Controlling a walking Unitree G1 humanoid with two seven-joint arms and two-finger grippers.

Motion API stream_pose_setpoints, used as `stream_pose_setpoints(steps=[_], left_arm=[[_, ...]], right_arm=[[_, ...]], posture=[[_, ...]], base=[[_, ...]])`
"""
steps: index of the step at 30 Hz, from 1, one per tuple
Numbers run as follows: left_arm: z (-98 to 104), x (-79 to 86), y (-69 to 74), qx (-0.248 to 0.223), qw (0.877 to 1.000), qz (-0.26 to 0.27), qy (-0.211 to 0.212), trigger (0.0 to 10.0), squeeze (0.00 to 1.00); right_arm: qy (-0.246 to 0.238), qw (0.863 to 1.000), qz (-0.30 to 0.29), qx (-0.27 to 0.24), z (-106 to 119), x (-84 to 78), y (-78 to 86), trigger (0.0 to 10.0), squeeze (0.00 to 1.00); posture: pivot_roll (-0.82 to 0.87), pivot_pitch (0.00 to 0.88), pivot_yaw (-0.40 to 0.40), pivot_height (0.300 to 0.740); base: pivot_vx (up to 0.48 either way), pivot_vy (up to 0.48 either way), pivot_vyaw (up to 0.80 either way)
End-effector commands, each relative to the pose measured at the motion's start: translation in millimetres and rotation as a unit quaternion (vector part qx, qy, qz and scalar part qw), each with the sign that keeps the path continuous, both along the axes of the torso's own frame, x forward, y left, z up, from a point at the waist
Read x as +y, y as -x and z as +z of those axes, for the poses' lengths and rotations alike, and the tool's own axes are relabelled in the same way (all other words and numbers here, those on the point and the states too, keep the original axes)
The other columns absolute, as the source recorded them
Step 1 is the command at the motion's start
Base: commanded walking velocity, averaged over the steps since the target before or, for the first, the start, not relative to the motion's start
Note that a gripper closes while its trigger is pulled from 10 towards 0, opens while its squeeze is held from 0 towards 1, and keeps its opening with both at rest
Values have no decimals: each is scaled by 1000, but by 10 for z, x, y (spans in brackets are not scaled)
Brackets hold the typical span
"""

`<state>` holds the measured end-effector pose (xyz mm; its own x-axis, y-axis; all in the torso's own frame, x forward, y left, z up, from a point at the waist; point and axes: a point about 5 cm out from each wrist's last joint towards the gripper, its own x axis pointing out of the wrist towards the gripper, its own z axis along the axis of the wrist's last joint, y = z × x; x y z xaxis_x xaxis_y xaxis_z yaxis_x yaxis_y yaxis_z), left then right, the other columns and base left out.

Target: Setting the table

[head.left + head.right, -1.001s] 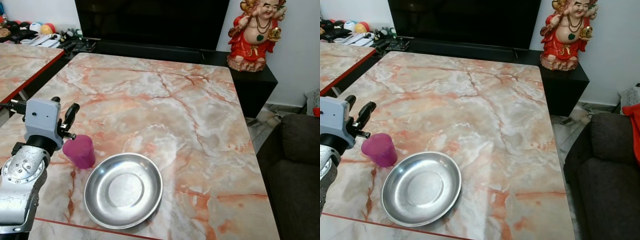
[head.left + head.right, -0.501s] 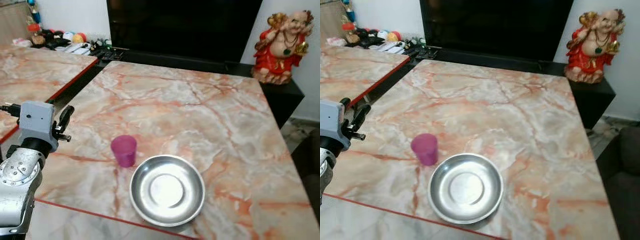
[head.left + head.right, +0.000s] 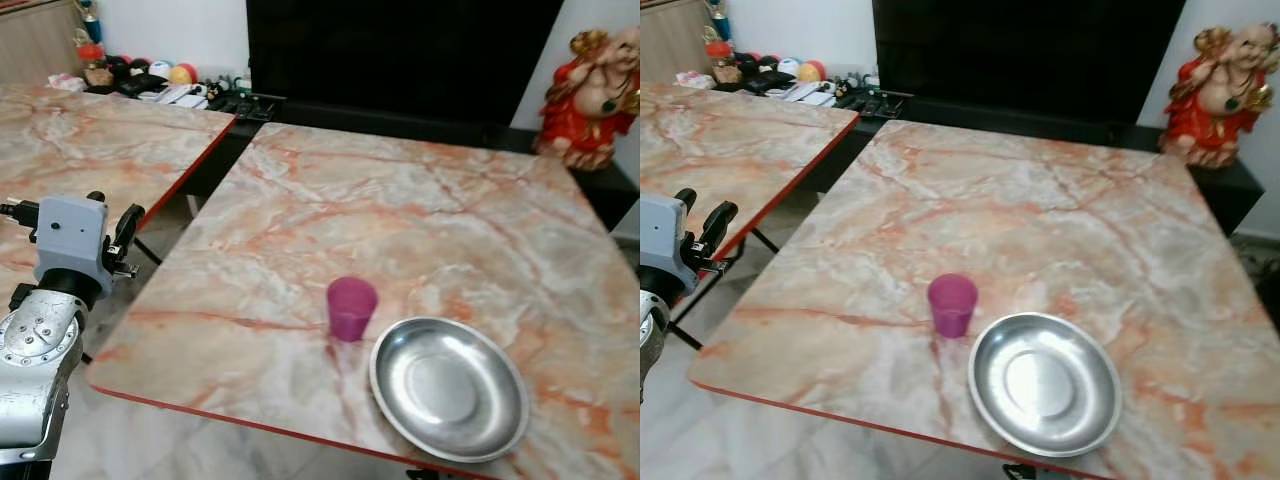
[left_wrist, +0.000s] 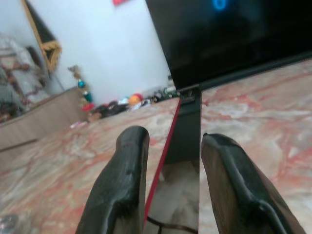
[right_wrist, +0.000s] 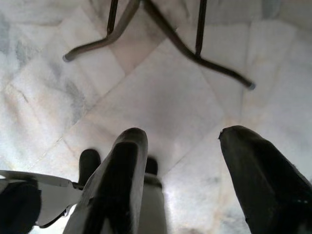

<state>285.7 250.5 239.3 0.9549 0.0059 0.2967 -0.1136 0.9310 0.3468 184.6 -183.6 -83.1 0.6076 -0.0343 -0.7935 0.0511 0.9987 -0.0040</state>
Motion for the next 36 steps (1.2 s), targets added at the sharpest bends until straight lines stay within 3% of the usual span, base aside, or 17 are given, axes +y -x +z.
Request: stream_pose_setpoints(steps=[1,21,30,36], left_arm=[[64,8,17,-10,1000,3,-11,10000,0],[57,119,109,-13,999,33,-13,10000,0],[80,136,120,-15,999,37,-14,10000,0],[99,161,126,-18,999,40,-16,10000,0]], right_arm=[[-1,1000,4,13,-38,6,75,10000,0],[4,1000,25,15,-30,-7,62,10000,0],[4,1000,27,15,-29,-14,63,10000,0],[2,1000,26,15,-30,-19,66,10000,0]], posture=[[167,112,-38,740],[181,120,-53,740],[186,118,-55,740],[189,119,-57,740]], base=[[0,480,0],[0,480,0],[0,480,735],[0,480,0]])
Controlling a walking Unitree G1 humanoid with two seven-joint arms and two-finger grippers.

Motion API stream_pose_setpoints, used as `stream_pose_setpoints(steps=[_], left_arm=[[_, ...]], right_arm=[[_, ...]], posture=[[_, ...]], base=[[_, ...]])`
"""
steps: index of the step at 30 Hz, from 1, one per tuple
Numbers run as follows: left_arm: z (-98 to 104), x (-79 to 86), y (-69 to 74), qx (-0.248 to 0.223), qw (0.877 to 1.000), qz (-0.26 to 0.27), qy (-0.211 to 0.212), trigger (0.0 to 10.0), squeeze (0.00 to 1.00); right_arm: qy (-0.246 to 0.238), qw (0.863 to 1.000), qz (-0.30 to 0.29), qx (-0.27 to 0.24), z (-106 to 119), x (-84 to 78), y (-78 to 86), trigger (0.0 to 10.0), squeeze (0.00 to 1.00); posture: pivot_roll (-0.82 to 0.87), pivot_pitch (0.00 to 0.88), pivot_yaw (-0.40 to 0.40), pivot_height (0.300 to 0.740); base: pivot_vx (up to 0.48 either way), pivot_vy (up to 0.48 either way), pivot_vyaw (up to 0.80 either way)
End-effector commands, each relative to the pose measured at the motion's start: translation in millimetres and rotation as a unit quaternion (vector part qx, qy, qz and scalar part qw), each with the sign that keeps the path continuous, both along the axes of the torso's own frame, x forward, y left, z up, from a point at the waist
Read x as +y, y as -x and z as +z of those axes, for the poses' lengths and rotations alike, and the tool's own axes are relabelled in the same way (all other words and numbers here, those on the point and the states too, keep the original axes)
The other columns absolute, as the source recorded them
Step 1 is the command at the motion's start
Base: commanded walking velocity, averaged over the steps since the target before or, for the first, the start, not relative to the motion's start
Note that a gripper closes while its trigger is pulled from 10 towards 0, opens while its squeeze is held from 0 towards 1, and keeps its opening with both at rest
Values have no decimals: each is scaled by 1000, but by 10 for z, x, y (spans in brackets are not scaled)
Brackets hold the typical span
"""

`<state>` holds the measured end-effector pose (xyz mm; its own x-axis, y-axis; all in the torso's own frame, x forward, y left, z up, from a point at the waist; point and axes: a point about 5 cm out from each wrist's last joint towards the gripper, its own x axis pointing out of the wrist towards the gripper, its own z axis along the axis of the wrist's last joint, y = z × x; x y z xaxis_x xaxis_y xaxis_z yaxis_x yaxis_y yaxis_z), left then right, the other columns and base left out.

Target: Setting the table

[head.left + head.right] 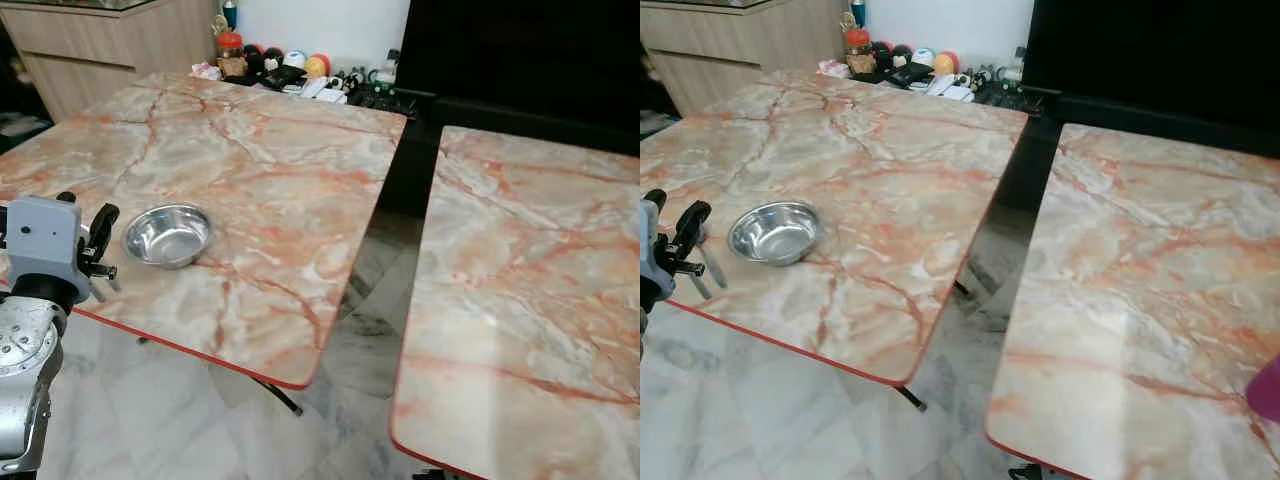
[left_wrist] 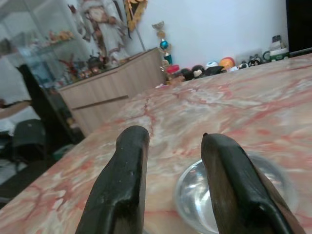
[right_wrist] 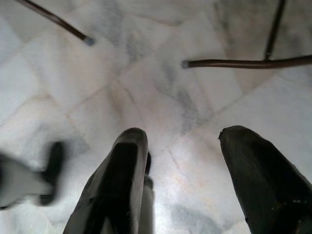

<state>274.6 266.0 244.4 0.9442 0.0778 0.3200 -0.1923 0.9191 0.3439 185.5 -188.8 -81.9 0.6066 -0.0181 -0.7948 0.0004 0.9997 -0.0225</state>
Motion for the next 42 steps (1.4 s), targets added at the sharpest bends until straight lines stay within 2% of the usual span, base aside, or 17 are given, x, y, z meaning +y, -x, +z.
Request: stream_pose_setpoints(steps=[1,7,9,16,24,31,42], left_arm=[[55,13,17,-6,1000,4,-16,10000,0],[75,50,24,-4,1000,-6,-10,10000,0],[71,30,19,9,999,-31,-24,10000,0],[114,43,48,0,998,-59,23,10000,0],[106,50,48,4,998,-63,27,10000,0],[61,-86,41,17,994,-99,34,10000,0],[74,-91,36,14,994,-100,39,10000,0]], right_arm=[[-6,1000,0,14,-41,32,74,10000,0],[-7,1000,-2,14,-40,29,72,10000,0],[-9,1000,-6,14,-40,27,72,10000,0],[-8,1000,-2,10,-35,28,64,10000,0],[-10,1000,-11,10,-38,25,70,10000,0],[-12,1000,-21,11,-41,28,75,10000,0],[-15,1000,-23,15,-48,32,87,10000,0]], posture=[[191,120,-57,740],[194,120,-59,740],[197,120,-57,740],[199,121,-58,740],[200,120,-57,740],[201,119,-55,740],[201,122,-51,740]], base=[[0,480,0],[0,470,0],[0,0,0],[0,0,0],[0,0,0],[0,0,0],[0,0,-766]])
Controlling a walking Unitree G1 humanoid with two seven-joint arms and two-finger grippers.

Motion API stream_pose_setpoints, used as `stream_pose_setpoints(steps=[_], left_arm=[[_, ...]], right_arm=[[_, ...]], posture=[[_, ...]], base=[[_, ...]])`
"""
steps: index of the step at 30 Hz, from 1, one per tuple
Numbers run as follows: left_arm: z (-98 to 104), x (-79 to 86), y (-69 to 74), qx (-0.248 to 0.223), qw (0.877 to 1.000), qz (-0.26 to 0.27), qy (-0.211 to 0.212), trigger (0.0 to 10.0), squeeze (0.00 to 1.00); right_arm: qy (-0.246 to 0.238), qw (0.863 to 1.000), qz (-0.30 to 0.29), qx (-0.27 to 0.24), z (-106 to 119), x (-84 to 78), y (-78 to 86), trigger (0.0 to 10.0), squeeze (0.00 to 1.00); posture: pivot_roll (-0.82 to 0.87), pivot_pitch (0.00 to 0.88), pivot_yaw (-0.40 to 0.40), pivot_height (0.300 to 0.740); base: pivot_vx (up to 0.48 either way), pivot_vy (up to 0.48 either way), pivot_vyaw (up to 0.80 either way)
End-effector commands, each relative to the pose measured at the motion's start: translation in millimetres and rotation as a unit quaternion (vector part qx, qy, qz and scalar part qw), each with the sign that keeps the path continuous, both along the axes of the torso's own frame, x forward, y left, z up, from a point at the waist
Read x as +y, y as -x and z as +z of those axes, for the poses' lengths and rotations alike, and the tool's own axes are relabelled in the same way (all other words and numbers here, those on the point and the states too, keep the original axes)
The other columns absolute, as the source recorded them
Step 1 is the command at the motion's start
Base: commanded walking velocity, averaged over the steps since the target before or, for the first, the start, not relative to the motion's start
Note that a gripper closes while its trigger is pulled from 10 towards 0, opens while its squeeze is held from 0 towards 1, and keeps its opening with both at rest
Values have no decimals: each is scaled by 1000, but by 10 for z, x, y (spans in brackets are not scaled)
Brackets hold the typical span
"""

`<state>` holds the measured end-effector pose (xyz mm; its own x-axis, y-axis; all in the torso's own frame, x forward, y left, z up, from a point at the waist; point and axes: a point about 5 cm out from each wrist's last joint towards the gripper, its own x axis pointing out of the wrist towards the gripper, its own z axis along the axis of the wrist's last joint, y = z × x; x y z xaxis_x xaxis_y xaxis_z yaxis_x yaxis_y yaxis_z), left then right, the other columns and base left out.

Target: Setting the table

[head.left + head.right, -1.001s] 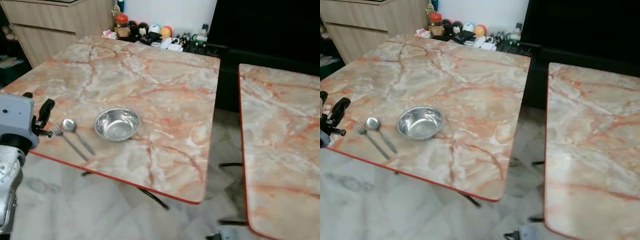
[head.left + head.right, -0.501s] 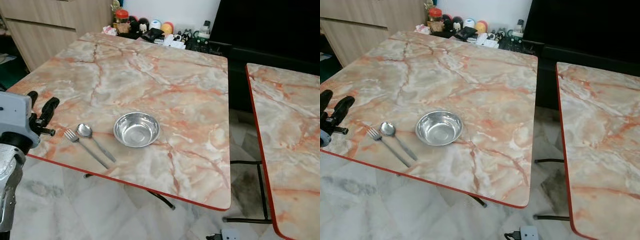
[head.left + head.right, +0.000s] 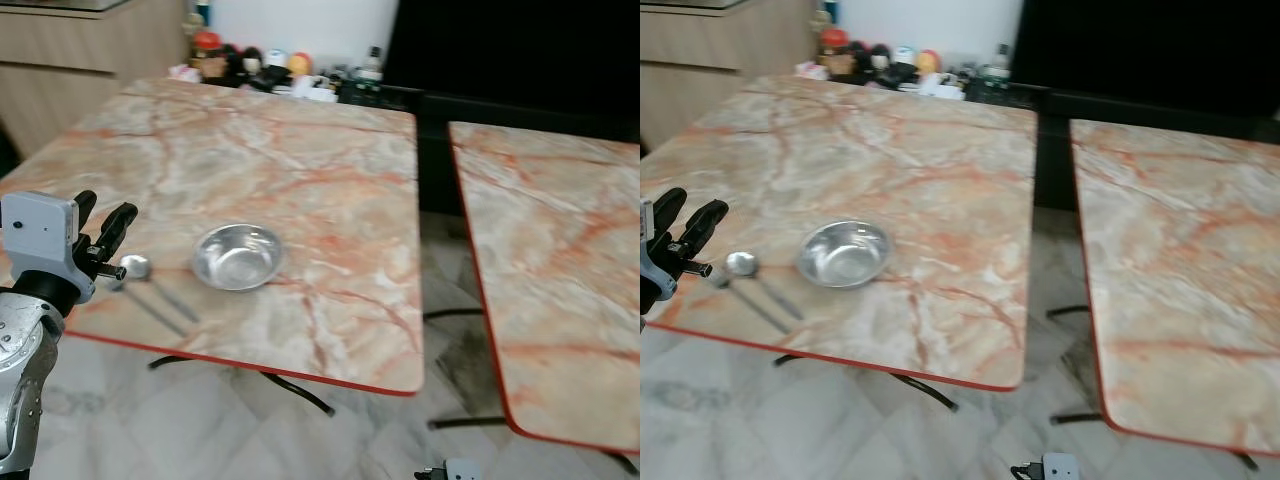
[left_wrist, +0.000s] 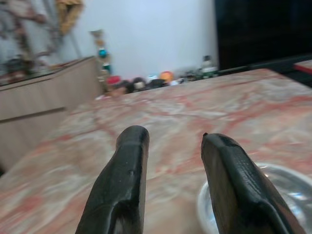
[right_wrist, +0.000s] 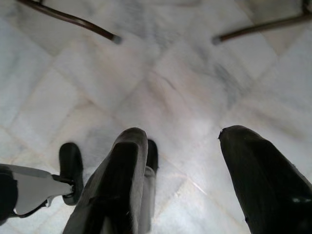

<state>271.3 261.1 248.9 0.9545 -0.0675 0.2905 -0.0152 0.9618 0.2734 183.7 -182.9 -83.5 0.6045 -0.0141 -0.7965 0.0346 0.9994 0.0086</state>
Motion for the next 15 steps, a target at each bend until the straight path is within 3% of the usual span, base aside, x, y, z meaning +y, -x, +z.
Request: stream_pose_setpoints(steps=[1,15], left_arm=[[32,-43,4,-2,1000,-12,1,10000,0],[81,-60,-6,-17,1000,-5,-15,10000,0]], right_arm=[[0,1000,-6,14,-32,-26,69,10000,0],[0,1000,-8,14,-34,-23,72,10000,0]], posture=[[201,122,-51,740],[199,113,-49,740]], base=[[0,0,-800],[0,-27,-800]])
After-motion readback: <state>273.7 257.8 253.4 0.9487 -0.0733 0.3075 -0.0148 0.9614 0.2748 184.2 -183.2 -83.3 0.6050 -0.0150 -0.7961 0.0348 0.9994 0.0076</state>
